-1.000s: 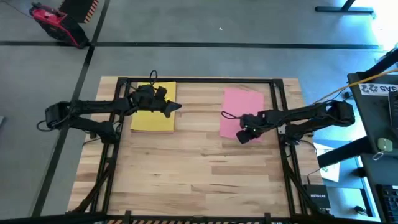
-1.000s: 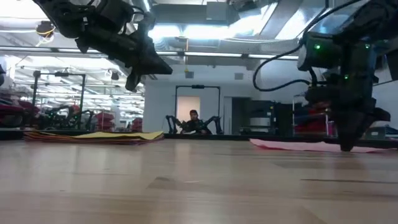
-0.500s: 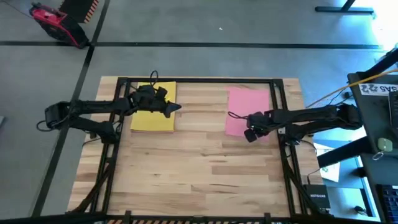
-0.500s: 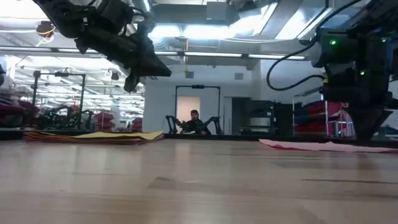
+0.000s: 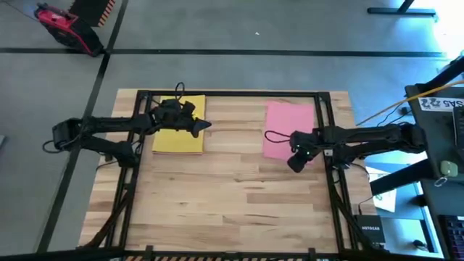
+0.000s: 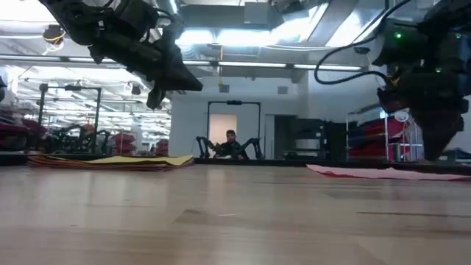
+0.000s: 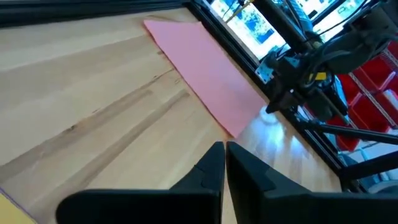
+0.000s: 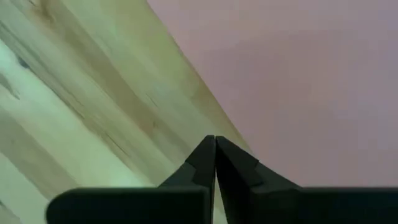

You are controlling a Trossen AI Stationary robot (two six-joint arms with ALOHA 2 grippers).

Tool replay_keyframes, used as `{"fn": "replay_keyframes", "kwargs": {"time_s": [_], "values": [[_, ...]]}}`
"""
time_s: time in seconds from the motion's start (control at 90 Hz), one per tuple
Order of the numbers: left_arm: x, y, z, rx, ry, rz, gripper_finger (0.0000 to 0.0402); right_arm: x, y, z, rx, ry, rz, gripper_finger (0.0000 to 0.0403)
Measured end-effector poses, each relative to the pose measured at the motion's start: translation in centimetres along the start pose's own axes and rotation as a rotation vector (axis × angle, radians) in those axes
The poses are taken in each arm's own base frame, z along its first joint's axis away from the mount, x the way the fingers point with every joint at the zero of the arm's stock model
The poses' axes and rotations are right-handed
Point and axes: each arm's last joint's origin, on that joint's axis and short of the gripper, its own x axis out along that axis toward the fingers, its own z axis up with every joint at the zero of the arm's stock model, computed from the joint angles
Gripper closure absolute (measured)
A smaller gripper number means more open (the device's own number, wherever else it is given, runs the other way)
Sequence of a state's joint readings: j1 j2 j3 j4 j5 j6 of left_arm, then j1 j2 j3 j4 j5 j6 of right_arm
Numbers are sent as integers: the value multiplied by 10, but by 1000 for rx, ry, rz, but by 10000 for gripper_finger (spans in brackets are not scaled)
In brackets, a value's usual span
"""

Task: Organize paper
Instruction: Move the pink paper to the top right of the table

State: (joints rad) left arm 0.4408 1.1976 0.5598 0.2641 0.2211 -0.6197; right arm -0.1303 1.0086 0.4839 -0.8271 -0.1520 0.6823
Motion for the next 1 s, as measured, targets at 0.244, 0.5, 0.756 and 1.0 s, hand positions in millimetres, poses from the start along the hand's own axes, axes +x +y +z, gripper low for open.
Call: {"fn": "replay_keyframes", "kwargs": {"time_s": [0.244,0.5,0.756,1.0], "values": [[0,0,0,1,2,2,402,1,-4,-6,38,85,-18,403],[0,1,-2,10,20,14,402,19,-16,-18,91,141,-40,403],[0,1,-2,10,20,15,402,21,-21,-20,262,108,-122,403],[0,2,-2,9,20,15,402,21,-23,-19,360,40,-184,403]]}}
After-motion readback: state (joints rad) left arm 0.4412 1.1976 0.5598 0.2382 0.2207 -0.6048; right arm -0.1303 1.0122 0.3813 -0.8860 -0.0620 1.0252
